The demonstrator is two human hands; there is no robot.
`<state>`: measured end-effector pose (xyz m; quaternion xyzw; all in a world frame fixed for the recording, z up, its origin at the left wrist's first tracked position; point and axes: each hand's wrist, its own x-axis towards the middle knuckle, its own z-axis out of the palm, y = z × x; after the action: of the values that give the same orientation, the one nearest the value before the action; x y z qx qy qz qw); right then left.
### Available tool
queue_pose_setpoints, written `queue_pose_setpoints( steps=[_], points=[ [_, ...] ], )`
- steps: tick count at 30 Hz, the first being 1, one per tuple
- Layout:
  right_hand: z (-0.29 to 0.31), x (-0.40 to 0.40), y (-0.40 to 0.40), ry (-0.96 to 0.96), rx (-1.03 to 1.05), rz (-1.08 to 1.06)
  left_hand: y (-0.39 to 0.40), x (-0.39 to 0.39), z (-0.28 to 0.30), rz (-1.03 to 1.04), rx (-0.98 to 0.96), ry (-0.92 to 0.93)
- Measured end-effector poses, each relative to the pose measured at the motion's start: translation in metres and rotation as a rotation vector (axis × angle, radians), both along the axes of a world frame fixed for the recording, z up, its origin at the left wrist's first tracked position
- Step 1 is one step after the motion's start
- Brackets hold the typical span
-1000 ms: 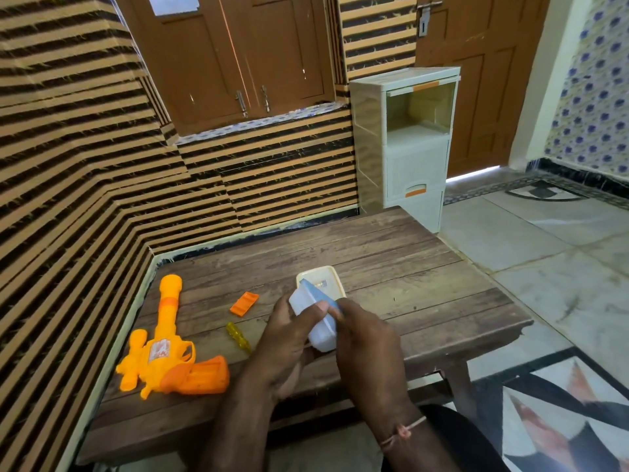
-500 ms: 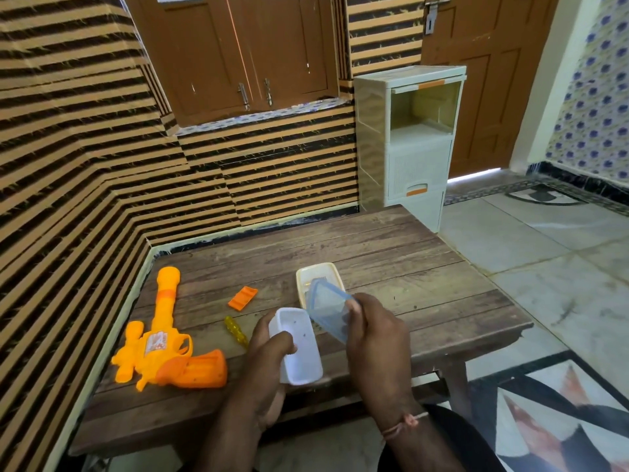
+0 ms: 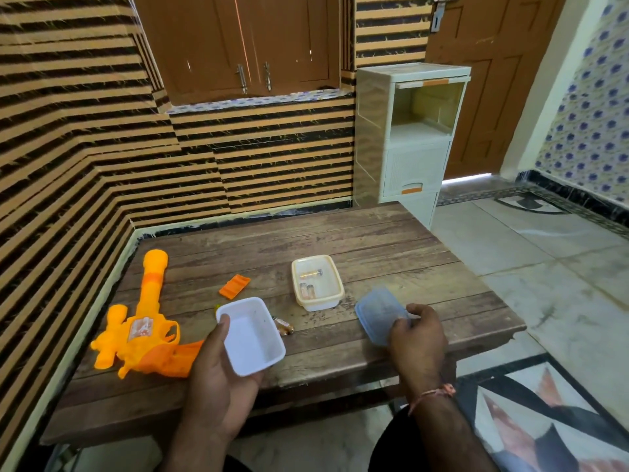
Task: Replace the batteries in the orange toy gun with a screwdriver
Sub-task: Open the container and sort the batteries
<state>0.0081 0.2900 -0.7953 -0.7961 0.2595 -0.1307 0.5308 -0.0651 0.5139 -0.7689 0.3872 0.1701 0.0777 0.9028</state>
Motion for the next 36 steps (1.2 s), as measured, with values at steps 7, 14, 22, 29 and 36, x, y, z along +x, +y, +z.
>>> queue_pose_setpoints(
  steps=[7, 14, 22, 29, 36],
  points=[
    [-0.011, 0.005, 0.002, 0.036, -0.312, 0.129, 0.016, 0.006, -0.007, 0.065, -0.129, -0.069],
    [-0.012, 0.0, 0.009, -0.073, -0.566, 0.133, 0.002, 0.016, -0.013, -0.015, -0.163, 0.027],
    [-0.009, -0.014, 0.075, -0.419, -0.621, 0.456, 0.012, 0.019, -0.019, 0.045, -0.24, 0.032],
    [-0.013, -0.016, 0.105, -0.377, -0.639, 0.655, 0.036, 0.018, -0.014, 0.12, -0.211, -0.093],
    [-0.009, -0.004, 0.132, -0.21, -0.721, 0.843, 0.049, 0.015, -0.014, 0.248, -0.247, -0.114]
  ],
)
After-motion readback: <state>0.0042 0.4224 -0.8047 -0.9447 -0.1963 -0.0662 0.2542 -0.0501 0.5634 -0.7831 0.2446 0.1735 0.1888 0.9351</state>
